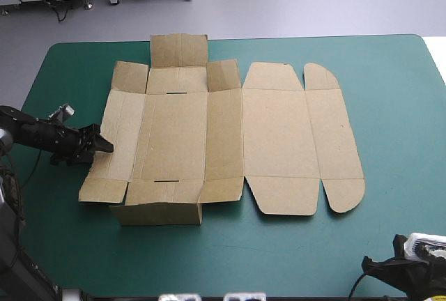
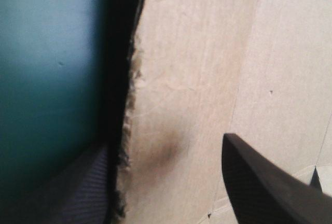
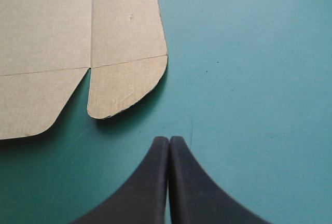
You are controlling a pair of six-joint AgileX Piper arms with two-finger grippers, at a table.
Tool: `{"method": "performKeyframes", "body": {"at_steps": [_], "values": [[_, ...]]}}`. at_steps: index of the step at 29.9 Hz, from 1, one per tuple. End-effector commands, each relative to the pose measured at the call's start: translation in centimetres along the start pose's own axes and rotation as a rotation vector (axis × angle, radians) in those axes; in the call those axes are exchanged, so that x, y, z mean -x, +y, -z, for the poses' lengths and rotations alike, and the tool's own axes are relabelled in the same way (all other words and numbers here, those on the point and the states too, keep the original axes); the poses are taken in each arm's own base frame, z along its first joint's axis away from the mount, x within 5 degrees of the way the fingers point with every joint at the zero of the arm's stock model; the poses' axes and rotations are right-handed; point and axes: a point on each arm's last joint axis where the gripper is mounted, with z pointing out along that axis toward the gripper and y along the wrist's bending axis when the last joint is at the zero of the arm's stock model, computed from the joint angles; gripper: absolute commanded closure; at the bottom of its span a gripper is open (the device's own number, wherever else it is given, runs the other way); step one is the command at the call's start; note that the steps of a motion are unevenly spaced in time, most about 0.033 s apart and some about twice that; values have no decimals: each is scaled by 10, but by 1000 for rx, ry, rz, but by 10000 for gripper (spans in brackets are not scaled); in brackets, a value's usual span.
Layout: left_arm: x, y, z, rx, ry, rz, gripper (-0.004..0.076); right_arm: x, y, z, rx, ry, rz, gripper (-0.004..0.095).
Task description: Fold the box
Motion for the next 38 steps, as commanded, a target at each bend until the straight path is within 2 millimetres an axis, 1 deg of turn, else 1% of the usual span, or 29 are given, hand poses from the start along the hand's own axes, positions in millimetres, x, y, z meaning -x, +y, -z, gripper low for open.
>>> {"method": "performKeyframes", "body": {"at_steps": [1,6,10,12,15,18,21,25,29,32,36,38], "values": [[-3,-23,7,-79,36,-11,278,11,0,3,-2,-65,6,921],[-1,-26,-3,-90,62,8,283,11,0,3,-3,-65,6,921],[-1,-33,-11,-104,80,-3,293,11,0,3,-3,-65,6,921],[1,-38,-14,-135,76,2,320,11,0,3,-3,-65,6,921],[0,-44,-20,-141,91,-14,380,11,0,3,-3,-65,6,921],[0,-45,-21,-137,97,-20,449,11,0,3,-3,-65,6,921],[-1,-43,-21,-110,111,-24,552,11,0,3,-3,-65,6,921],[-4,-39,-21,-67,136,-25,727,11,0,3,-3,-65,6,921],[-5,-37,-21,-44,148,-34,731,11,0,3,-3,-65,6,921],[-6,-41,-19,-32,144,-63,731,11,0,3,-3,-65,6,921],[-6,-62,-7,53,137,-183,734,11,0,3,-3,-65,6,921],[-6,-80,2,86,113,-255,734,11,0,3,-3,-65,6,921]]}}
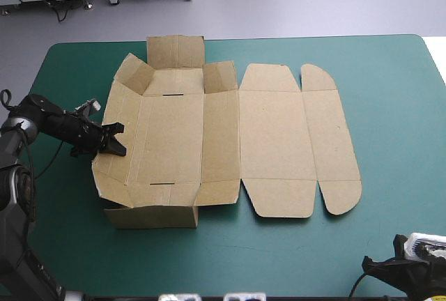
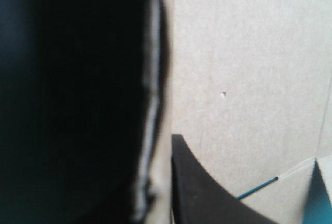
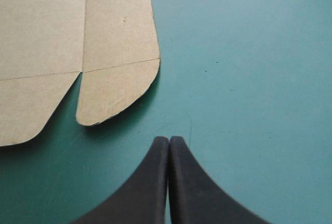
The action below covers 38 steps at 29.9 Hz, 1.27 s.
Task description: Fold the box
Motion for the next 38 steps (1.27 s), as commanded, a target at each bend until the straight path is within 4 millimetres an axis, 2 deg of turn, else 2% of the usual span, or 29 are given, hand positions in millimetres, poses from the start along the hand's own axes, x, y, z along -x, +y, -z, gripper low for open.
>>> {"method": "performKeyframes", "body": {"at_steps": [1,5,11,17,24,31,38], "values": [[-5,-41,35,50,2,-141,734,11,0,3,-1,-65,5,921],[-8,-86,51,115,-40,-302,734,11,0,3,-1,-65,5,921],[-19,-146,61,245,-62,-500,734,11,1,3,7,-65,0,921],[-34,-191,69,465,-85,-717,734,11,3,3,29,-70,-11,921],[-44,-245,79,539,-180,-930,734,11,4,3,39,-70,-14,921],[-50,-282,89,656,-294,-1157,734,11,4,3,43,-71,-2,921],[-55,-302,80,701,-302,-1422,734,11,4,3,43,-71,-2,921]]}}
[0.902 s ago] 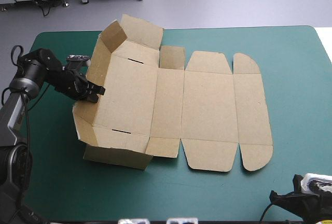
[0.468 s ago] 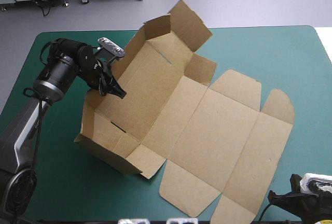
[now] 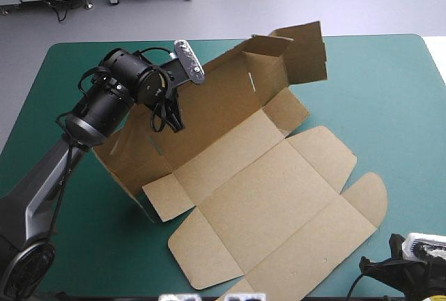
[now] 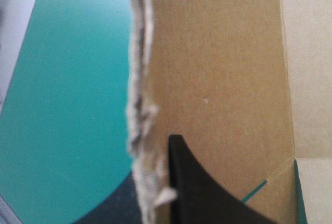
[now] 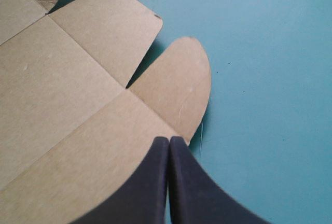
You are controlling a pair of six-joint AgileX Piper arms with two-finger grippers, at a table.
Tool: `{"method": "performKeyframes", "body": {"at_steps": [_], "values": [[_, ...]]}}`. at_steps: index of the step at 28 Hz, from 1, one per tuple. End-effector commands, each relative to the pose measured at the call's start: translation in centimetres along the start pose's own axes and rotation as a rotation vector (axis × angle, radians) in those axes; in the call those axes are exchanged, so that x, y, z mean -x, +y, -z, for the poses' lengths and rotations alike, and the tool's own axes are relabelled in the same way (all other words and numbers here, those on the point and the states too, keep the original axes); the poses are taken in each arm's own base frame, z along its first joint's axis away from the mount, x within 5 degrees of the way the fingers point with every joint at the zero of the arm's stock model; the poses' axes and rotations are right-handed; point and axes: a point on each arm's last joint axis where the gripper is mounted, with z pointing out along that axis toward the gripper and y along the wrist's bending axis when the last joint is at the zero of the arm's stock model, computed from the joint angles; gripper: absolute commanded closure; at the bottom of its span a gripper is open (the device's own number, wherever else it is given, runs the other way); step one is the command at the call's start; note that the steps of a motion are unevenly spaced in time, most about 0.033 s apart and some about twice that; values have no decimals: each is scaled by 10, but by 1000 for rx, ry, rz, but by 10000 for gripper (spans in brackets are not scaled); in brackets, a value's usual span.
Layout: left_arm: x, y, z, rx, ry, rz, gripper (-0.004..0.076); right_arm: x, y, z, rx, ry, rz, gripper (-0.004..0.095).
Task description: Fold the box
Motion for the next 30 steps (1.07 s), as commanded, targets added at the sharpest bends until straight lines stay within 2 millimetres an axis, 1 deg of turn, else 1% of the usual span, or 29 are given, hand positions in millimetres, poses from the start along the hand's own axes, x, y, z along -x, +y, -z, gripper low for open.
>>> {"method": "performKeyframes", "body": {"at_steps": [1,11,16,21,22,24,26,29,30], "values": [[8,5,28,107,-95,-119,734,11,2,3,10,-68,2,921],[16,-8,34,112,-92,-310,734,11,1,3,8,-69,3,921],[34,-27,42,149,-153,-433,734,11,1,2,8,-67,3,921],[54,-49,55,237,-211,-540,734,12,2,4,14,-68,0,921],[60,-61,58,244,-235,-562,734,16,4,8,22,-85,1,921],[64,-69,58,256,-248,-579,734,22,6,17,22,-123,12,921],[65,-75,53,272,-244,-591,734,30,7,27,14,-169,48,921],[64,-80,42,292,-226,-583,734,40,10,43,6,-222,62,921],[61,-83,31,314,-207,-570,734,46,13,49,35,-216,12,921]]}}
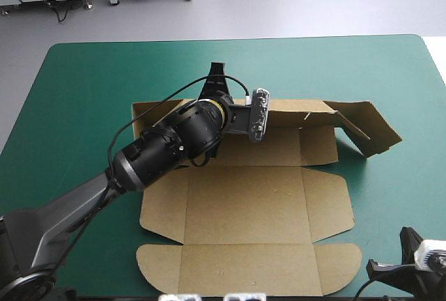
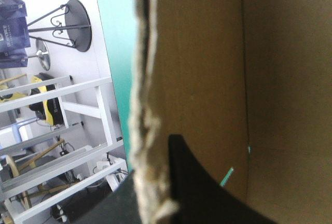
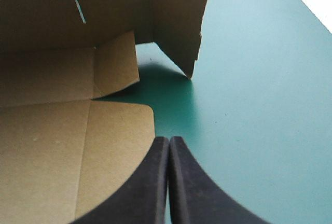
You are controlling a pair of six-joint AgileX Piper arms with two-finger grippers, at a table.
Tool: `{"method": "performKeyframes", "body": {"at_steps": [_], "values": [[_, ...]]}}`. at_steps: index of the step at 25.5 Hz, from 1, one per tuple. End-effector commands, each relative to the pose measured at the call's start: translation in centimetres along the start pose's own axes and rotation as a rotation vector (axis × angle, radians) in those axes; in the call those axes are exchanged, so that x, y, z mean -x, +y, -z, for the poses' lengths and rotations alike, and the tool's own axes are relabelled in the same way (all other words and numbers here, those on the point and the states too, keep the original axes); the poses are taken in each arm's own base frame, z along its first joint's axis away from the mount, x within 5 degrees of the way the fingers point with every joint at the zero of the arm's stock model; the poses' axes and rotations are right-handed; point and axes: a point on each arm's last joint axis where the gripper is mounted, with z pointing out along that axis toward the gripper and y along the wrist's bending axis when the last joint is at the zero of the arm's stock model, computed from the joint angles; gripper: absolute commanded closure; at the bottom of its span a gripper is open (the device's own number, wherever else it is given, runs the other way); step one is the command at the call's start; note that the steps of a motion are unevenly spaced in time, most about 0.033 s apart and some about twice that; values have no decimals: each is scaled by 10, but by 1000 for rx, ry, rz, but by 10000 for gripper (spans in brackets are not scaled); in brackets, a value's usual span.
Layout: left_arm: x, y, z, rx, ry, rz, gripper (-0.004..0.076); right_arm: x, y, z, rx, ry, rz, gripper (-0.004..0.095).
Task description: Fold the box
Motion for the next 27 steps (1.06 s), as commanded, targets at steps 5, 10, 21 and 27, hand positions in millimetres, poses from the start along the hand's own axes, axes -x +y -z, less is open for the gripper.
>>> {"method": "performKeyframes", "body": {"at_steps": [5,10,21,27], "values": [[-12,-6,-10,240,68,40,734,58,14,-2,138,-9,-70,921],[-11,-9,-12,231,61,45,734,120,11,-23,125,-45,-40,921],[-10,-8,-12,241,48,84,734,253,2,-125,184,21,-45,923],[-9,-4,-11,285,36,48,734,290,4,-209,376,171,-98,925]]}}
